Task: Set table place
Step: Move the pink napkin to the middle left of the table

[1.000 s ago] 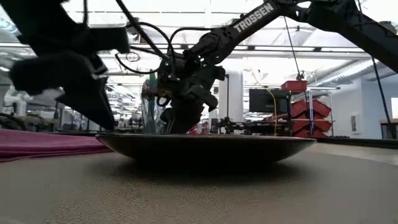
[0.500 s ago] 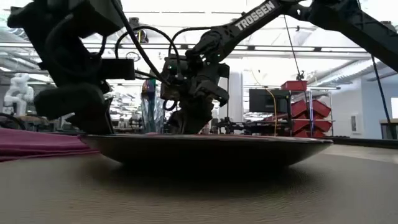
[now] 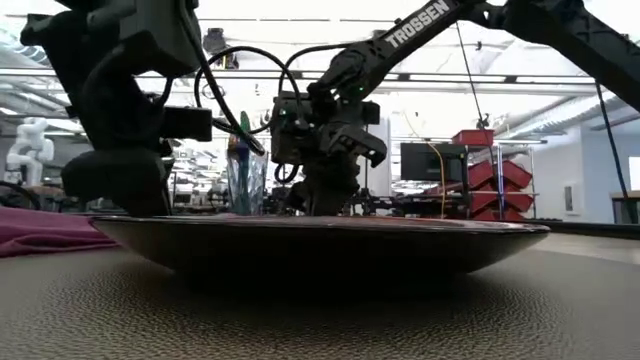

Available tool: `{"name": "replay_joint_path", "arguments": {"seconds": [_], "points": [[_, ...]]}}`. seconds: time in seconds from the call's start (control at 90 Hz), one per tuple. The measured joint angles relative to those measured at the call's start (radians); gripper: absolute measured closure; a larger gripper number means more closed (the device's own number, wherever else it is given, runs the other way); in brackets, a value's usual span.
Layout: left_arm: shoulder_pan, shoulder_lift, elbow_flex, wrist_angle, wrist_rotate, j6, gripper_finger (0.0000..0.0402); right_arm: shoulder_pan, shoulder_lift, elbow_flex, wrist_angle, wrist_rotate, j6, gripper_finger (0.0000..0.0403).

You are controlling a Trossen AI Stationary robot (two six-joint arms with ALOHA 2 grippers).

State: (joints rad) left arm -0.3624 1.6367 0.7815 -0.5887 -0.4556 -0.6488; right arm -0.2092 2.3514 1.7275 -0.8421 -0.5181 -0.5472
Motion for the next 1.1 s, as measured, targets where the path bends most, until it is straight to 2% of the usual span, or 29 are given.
{"name": "replay_joint_path", "arguments": {"seconds": [0.311, 0.467, 0.878, 1.1], "points": [[-0.033, 0.000, -0.001, -0.090, 0.010, -0.077, 0.0346, -0.035, -0.022, -0.005, -0.047, 0.008, -0.004, 0.0403], [-0.040, 0.001, -0.001, -0.091, 0.008, -0.087, 0.0346, -0.055, -0.030, -0.005, -0.099, 0.089, -0.012, 0.0403], [-0.040, 0.002, -0.003, -0.115, -0.011, -0.118, 0.0346, -0.083, -0.039, -0.005, -0.164, 0.155, -0.026, 0.0403], [-0.040, -0.024, 0.003, -0.114, -0.028, -0.139, 0.0346, -0.094, -0.087, -0.010, -0.161, 0.197, -0.037, 0.0403]]}}
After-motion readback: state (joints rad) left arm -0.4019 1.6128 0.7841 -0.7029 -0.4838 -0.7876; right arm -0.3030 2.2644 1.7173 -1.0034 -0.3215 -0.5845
